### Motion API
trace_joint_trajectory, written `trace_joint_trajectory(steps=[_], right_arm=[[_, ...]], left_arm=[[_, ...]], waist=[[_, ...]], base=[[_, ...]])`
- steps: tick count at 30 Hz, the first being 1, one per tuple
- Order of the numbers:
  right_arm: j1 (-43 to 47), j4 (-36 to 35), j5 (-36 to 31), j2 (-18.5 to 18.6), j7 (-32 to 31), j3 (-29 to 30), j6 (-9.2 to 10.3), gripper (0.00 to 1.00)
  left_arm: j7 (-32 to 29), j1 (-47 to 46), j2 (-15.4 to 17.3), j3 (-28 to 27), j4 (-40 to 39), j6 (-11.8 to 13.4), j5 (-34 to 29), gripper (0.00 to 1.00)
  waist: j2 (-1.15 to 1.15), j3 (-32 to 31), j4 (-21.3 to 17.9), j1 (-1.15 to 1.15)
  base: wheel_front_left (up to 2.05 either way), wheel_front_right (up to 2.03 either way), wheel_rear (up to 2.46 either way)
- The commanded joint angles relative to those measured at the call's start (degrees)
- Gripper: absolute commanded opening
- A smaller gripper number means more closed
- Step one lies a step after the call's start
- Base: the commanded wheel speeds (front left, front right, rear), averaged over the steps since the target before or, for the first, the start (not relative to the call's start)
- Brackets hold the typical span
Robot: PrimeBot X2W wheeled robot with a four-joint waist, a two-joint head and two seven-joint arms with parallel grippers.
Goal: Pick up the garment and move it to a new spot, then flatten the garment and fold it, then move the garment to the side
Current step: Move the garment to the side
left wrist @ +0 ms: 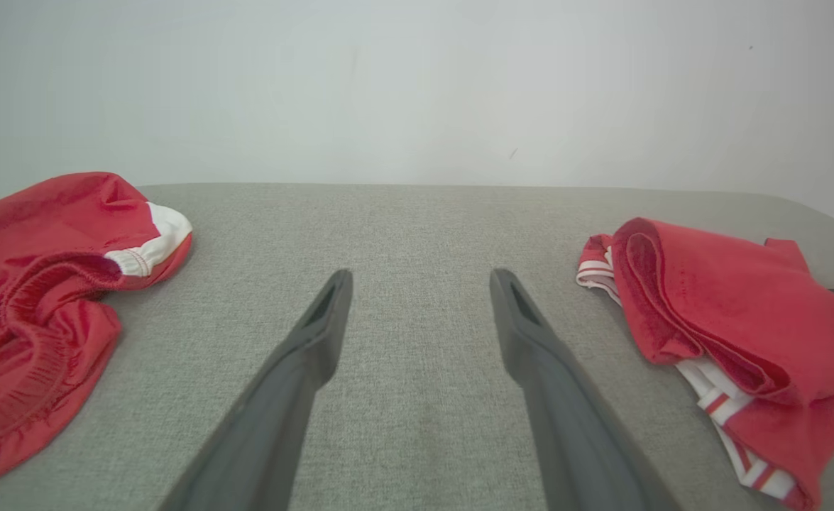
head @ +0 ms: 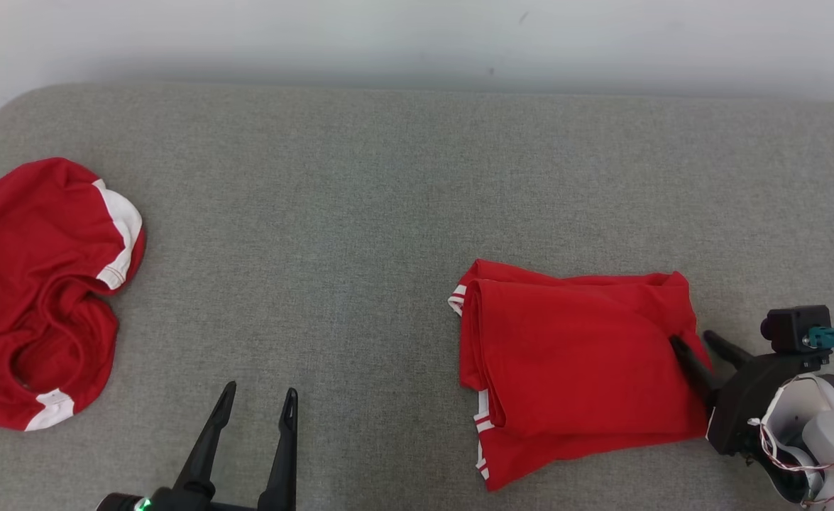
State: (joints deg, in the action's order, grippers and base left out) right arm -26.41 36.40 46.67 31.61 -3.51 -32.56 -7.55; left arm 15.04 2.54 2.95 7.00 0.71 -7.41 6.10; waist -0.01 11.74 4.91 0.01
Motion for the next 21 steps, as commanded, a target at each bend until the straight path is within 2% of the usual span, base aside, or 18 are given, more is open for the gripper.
trace_joint_trajectory(steps=[1, 2, 3, 11, 21], right_arm=[[0.7, 0.6, 0.1, 0.0, -0.7, -1.1, 0.15, 0.24], [0.6, 0.5, 0.3, 0.1, -0.7, -1.3, 0.15, 0.05], [0.4, 0.4, 0.4, 0.3, -0.8, -1.5, 0.16, 0.00], [-3.2, -1.6, -1.8, 2.1, 3.2, -1.8, 0.19, 0.00], [-7.1, -2.7, -6.6, 2.1, 8.1, -0.3, 0.16, 0.00]], left_arm=[[0.1, -0.6, -0.1, 0.0, 0.1, -0.1, -0.2, 1.00], [0.1, -0.7, -0.1, 0.1, 0.1, -0.1, -0.1, 1.00], [0.1, -0.9, -0.1, 0.2, 0.1, -0.1, -0.1, 1.00], [0.1, -1.9, 0.6, -0.1, -0.9, 0.0, 0.5, 1.00], [0.1, -3.6, 2.8, 0.9, -3.4, 0.0, 1.4, 1.00]], waist=[[0.01, 0.3, -0.2, -0.01], [0.01, 0.5, -0.3, -0.01], [0.01, 0.6, -0.3, -0.01], [0.01, 2.3, -1.2, -0.01], [0.01, 5.2, -5.4, -0.01]], base=[[0.00, 0.00, 0.00], [0.00, 0.00, 0.00], [0.00, 0.00, 0.00], [0.00, 0.00, 0.00], [0.00, 0.00, 0.00]])
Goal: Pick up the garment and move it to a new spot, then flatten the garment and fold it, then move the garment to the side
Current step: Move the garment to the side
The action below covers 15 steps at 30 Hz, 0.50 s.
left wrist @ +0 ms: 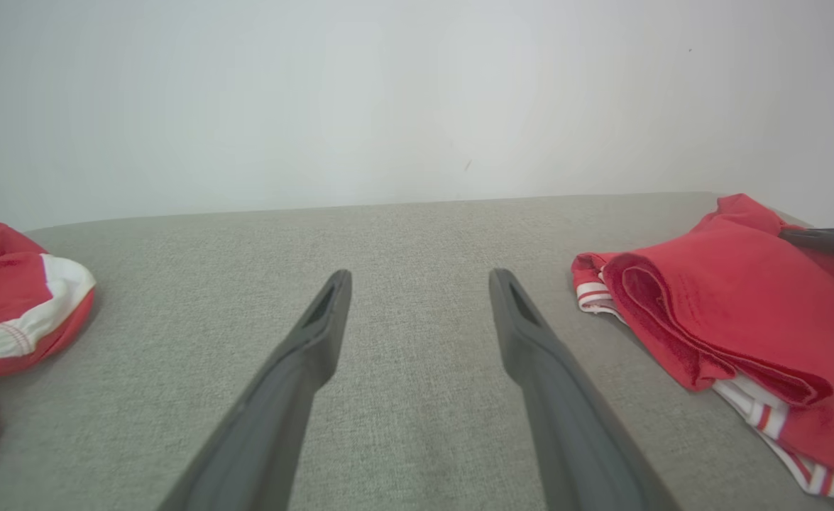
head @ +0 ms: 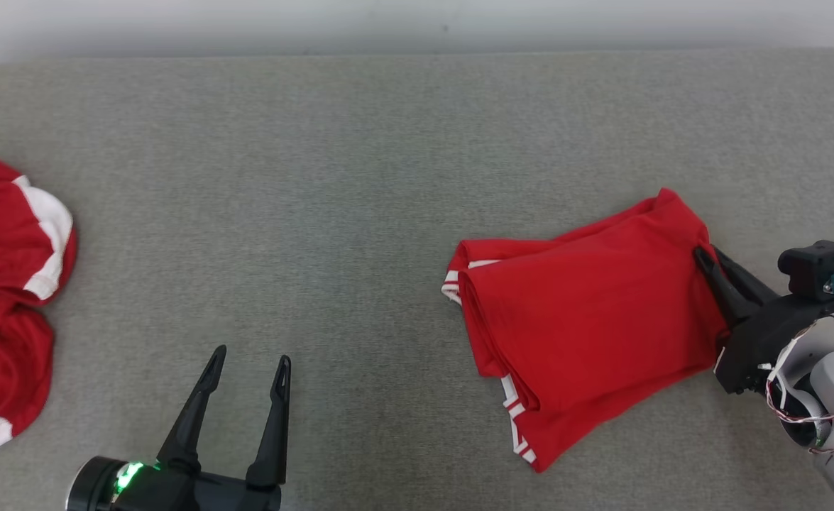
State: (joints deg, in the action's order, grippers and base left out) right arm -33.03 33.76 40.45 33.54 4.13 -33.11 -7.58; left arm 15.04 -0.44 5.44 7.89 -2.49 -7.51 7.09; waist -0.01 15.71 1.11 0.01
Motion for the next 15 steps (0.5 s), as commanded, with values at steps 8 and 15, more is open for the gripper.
trace_joint_trajectory(steps=[8, 15], right_arm=[[-1.2, 0.8, -4.4, -1.8, 5.0, 4.2, 0.19, 0.00], [-0.5, 1.6, -7.1, -3.9, 7.2, 8.3, 0.18, 0.00]], left_arm=[[0.1, -2.1, 3.0, 0.8, -2.0, 0.0, 0.5, 1.00], [0.1, -2.5, 5.5, 1.4, -4.0, 0.1, 0.3, 1.00]], waist=[[0.01, 3.2, -7.1, -0.01], [0.01, 5.3, -13.2, -0.01]], base=[[0.00, 0.00, 0.00], [0.00, 0.00, 0.00]])
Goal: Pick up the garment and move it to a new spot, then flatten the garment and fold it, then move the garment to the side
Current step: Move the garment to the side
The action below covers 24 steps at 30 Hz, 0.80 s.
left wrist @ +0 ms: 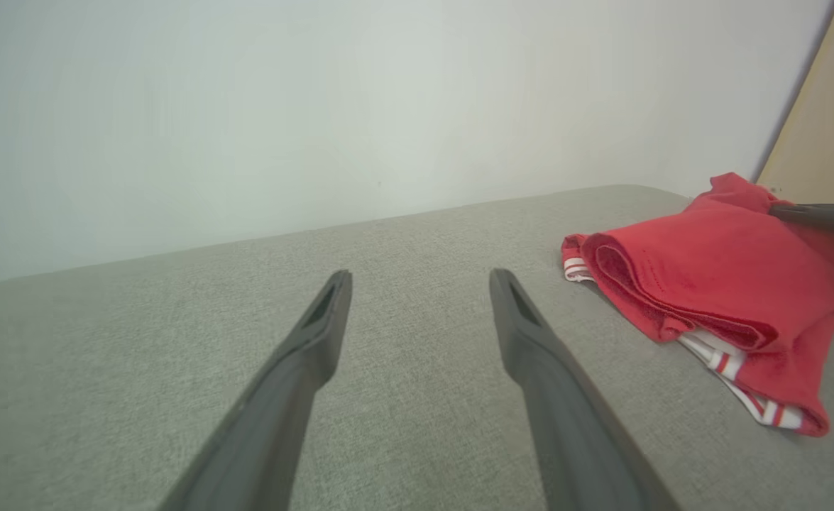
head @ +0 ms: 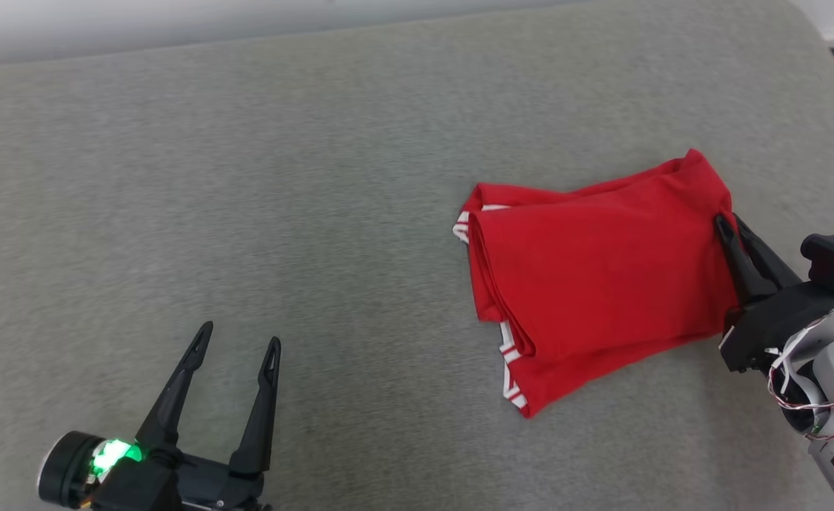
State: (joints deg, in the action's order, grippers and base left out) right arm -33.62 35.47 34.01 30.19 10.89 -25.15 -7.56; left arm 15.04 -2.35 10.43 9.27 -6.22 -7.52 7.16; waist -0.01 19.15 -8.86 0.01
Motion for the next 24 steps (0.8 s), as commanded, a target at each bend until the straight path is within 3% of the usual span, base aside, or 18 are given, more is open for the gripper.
trace_joint_trajectory(steps=[1, 12, 24], right_arm=[[0.1, -0.3, -1.0, -1.0, 0.6, 0.7, 0.17, 0.00], [-4.2, -0.2, -5.3, -4.1, 0.4, 5.4, 0.17, 0.00], [-10.7, 1.9, -9.8, -1.1, -1.1, 14.9, 0.17, 0.00]], left_arm=[[0.1, -0.7, 0.8, 0.0, -0.5, 0.1, 0.2, 1.00], [0.1, -2.2, 5.0, 1.6, -2.9, 0.1, -0.2, 1.00], [0.1, -7.1, 9.4, 4.9, -5.2, 0.1, -0.2, 1.00]], waist=[[0.01, 2.2, -4.0, -0.01], [0.01, 6.3, -9.2, -0.01], [0.01, 12.1, -7.4, -0.01]], base=[[0.00, 0.00, 0.00], [0.00, 0.00, 0.00], [0.00, 0.00, 0.00]])
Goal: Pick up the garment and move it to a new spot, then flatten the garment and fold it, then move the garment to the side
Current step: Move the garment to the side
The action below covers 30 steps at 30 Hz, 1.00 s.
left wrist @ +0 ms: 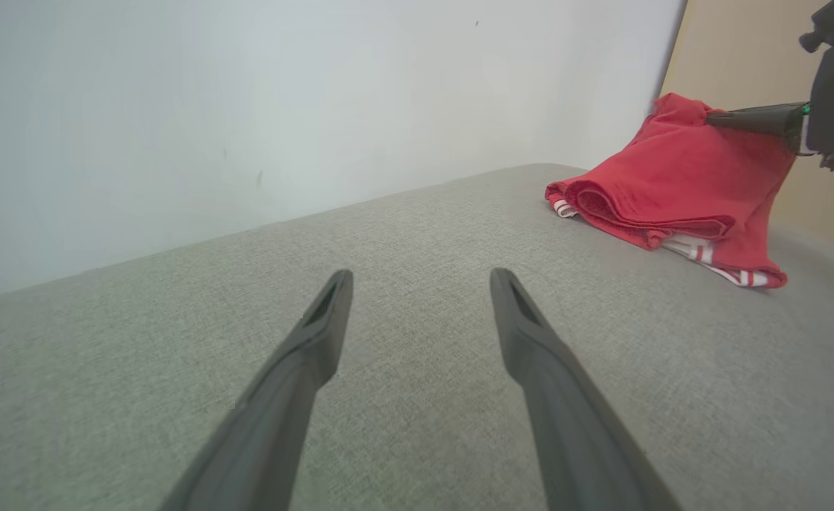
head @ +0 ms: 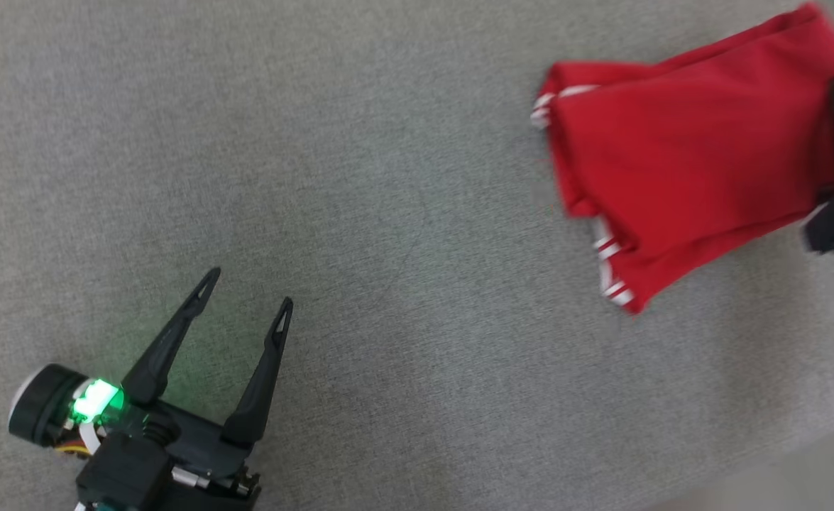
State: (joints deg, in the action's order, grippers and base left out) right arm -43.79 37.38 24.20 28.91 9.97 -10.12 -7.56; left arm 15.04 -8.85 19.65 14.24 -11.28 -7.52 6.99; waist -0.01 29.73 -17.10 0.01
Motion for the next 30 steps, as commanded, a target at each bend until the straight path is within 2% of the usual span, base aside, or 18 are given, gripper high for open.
trace_joint_trajectory(steps=[1, 10, 18, 27, 28, 30], right_arm=[[-0.9, 0.0, -0.6, 0.6, -0.2, 1.1, 0.17, 0.00], [-2.4, -2.5, -5.5, 3.5, -2.7, 12.1, 0.17, 0.00], [-0.1, -7.8, -9.2, 4.3, -7.2, 24.2, 0.17, 0.00], [1.4, -9.8, -12.7, 1.7, -11.0, 30.1, 0.17, 0.01], [1.0, -9.4, -13.4, 1.4, -10.8, 30.8, 0.17, 0.26], [-0.4, -8.6, -16.3, 1.0, -9.3, 33.5, 0.17, 1.00]], left_arm=[[0.1, -1.1, 0.4, 0.2, -0.6, 0.1, 0.1, 1.00], [0.0, -3.1, 2.0, 1.6, -5.3, 0.1, 1.4, 1.00], [-0.4, -4.4, 3.6, 1.3, -6.8, 0.1, 2.0, 1.00], [-0.5, -5.7, 4.5, 1.2, -7.3, 0.1, 2.6, 1.00], [-0.6, -5.9, 4.6, 1.2, -7.3, 0.1, 2.6, 1.00], [-0.6, -6.2, 4.8, 1.3, -7.1, 0.1, 2.6, 1.00]], waist=[[0.01, 2.0, 1.1, -0.01], [0.01, 5.6, 2.9, -0.01], [0.01, 8.3, 4.5, -0.01], [0.01, 10.6, 5.7, -0.01], [0.01, 10.8, 5.9, -0.01], [0.01, 11.1, 6.3, -0.01]], base=[[0.00, 0.00, 0.00], [0.00, 0.00, 0.00], [0.00, 0.00, 0.00], [0.00, 0.00, 0.00], [0.00, 0.00, 0.00], [0.00, 0.00, 0.00]])
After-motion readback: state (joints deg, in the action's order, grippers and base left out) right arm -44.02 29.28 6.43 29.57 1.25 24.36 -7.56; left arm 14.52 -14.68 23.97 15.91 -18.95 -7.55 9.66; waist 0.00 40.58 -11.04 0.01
